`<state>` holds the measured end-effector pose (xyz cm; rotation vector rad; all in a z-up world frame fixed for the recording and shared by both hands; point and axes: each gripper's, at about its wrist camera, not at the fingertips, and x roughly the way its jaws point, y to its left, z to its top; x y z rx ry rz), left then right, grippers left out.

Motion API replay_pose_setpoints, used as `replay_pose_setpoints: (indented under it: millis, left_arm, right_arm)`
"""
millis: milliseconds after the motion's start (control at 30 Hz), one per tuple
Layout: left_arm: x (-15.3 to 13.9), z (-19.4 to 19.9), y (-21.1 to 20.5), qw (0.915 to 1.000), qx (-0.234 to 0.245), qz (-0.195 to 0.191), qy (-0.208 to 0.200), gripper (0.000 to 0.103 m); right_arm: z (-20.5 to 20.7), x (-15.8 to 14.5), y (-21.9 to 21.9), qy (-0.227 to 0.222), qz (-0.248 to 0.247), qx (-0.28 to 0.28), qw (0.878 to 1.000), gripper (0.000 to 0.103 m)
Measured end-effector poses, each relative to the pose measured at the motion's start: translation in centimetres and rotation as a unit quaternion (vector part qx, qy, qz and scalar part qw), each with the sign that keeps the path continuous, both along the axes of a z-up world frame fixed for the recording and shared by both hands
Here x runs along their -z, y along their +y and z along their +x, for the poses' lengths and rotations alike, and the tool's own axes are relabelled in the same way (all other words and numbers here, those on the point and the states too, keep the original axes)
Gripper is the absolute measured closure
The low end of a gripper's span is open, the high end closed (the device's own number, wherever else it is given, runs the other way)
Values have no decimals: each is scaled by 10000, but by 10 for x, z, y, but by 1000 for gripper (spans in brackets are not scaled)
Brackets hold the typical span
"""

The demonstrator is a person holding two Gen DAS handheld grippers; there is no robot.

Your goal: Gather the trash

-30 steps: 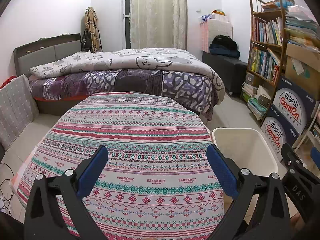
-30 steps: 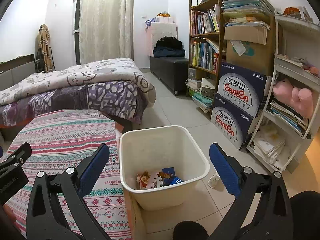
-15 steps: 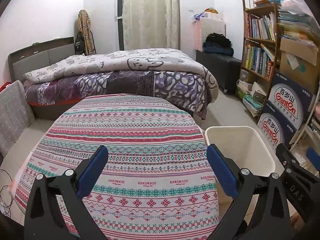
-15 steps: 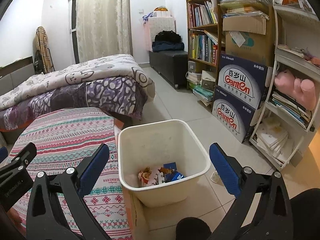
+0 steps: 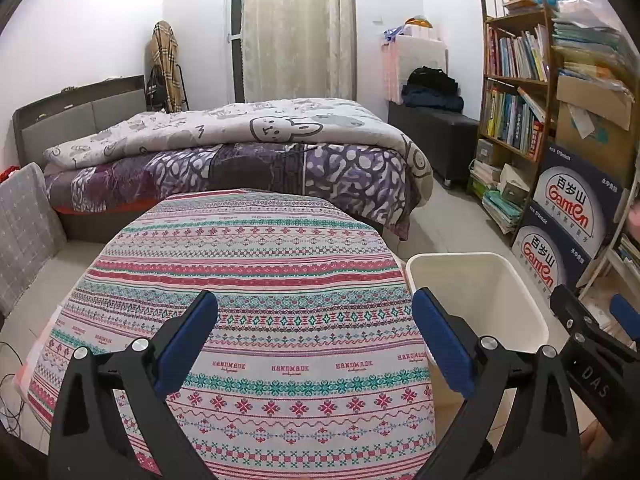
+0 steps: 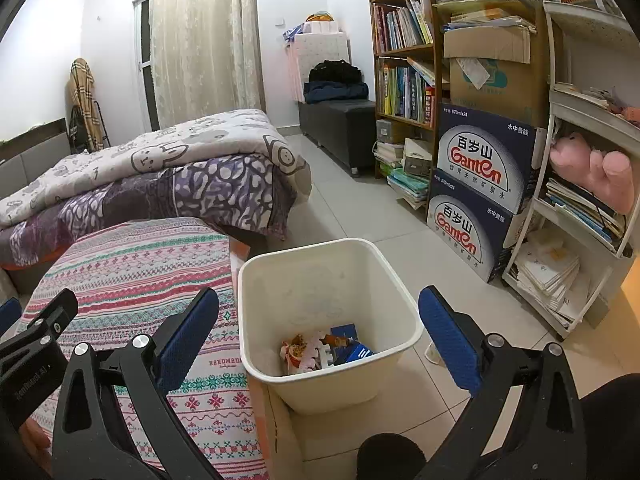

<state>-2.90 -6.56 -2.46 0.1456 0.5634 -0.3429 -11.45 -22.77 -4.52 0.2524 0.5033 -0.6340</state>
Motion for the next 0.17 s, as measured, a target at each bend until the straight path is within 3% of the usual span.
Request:
replay_pose_setpoints:
  millis: [167]
  left_arm:
    - [1, 3, 3, 10000, -52, -29, 70, 8]
  right_arm:
    - [0, 0, 2, -6, 3, -5, 10000, 7]
